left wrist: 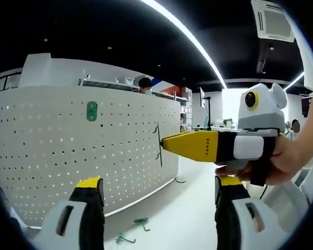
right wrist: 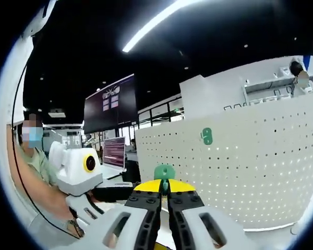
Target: Insert the hook assembly into the mounting plate slot until the hook locks in place.
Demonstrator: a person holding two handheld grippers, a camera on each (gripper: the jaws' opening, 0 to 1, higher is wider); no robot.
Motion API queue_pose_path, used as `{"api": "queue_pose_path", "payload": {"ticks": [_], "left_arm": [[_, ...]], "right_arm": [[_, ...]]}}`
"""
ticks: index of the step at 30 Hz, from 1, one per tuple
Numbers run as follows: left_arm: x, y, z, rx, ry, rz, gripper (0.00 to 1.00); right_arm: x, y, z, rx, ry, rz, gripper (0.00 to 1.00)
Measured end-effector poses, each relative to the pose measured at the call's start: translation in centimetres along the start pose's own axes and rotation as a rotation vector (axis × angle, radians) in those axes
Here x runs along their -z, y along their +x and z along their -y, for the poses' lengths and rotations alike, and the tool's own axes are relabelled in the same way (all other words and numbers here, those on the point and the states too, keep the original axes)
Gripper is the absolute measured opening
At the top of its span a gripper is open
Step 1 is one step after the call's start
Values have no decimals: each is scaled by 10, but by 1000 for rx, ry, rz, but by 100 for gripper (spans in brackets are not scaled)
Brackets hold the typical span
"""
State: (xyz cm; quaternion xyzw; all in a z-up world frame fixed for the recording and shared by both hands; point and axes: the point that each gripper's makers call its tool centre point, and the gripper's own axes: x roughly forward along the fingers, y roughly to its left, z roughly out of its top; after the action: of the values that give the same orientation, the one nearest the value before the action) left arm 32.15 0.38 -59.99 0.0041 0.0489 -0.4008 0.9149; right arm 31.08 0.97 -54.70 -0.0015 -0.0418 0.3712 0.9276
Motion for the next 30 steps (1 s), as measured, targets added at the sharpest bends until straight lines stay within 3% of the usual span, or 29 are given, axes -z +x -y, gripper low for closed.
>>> {"api": "queue_pose_path", "payload": {"ticks": [3, 12, 17, 30], "left_arm": [[1, 0, 0, -2, -2, 0, 88], [2, -2, -3, -13, -5, -6, 87], [4, -5, -6, -15, 29, -8, 86], [8, -21, -19, -60, 29, -4, 81]], "right_arm": [[3, 2, -2, 12, -103, -34, 1], [4, 3, 1, 19, -78, -32, 1], [-2, 5, 11, 44, -26, -15, 1], [-14, 17, 33, 99, -1, -7, 1]]}}
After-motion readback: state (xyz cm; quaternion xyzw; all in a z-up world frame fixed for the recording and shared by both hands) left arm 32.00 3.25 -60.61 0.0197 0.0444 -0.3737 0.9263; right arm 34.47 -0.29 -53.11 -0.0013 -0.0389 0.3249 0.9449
